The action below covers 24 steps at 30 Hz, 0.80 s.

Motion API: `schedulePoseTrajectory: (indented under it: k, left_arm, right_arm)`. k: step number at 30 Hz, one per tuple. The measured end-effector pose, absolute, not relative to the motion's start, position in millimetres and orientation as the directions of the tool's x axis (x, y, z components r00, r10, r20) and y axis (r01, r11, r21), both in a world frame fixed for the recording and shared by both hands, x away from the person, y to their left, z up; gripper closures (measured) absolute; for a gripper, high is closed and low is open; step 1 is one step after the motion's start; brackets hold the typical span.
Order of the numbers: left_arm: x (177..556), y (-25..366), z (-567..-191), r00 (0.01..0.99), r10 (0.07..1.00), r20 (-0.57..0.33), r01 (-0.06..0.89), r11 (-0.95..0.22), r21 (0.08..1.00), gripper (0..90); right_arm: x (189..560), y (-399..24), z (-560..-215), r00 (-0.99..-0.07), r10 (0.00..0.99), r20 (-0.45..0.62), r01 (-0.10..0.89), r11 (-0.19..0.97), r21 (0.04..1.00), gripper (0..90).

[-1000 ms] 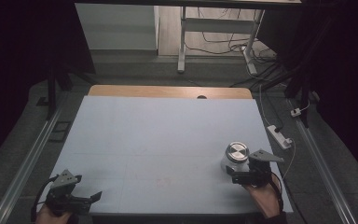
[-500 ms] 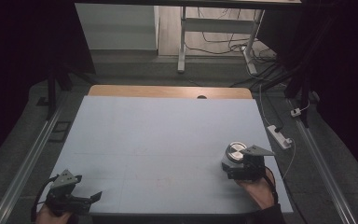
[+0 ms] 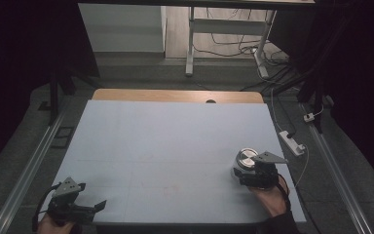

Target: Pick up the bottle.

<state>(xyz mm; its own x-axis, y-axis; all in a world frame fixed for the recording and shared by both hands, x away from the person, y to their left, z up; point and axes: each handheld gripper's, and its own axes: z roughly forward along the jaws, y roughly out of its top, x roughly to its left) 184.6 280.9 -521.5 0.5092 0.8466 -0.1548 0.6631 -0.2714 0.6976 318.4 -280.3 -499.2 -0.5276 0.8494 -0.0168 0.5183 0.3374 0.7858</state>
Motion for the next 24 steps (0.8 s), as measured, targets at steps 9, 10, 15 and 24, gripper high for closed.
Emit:
schedulePoseTrajectory:
  k: [9, 10, 15, 24]
  left_arm:
    - [185, 281, -521, 0.509, 0.846, -0.159, 0.664, -0.268, 0.698, 0.0]
    - [185, 281, -521, 0.509, 0.846, -0.16, 0.664, -0.268, 0.698, 0.0]
    - [185, 282, -521, 0.508, 0.846, -0.161, 0.664, -0.266, 0.699, 0.0]
    - [185, 282, -522, 0.504, 0.847, -0.167, 0.664, -0.256, 0.703, 0.0]
  right_arm:
    - [315, -279, -495, -0.534, 0.845, -0.036, 0.49, 0.345, 0.8, 15.2]
    - [315, -279, -493, -0.534, 0.845, -0.036, 0.485, 0.341, 0.805, 15.3]
    - [315, -279, -491, -0.531, 0.847, -0.024, 0.496, 0.334, 0.801, 15.2]
    - [313, -272, -480, -0.556, 0.831, -0.017, 0.474, 0.334, 0.815, 15.2]
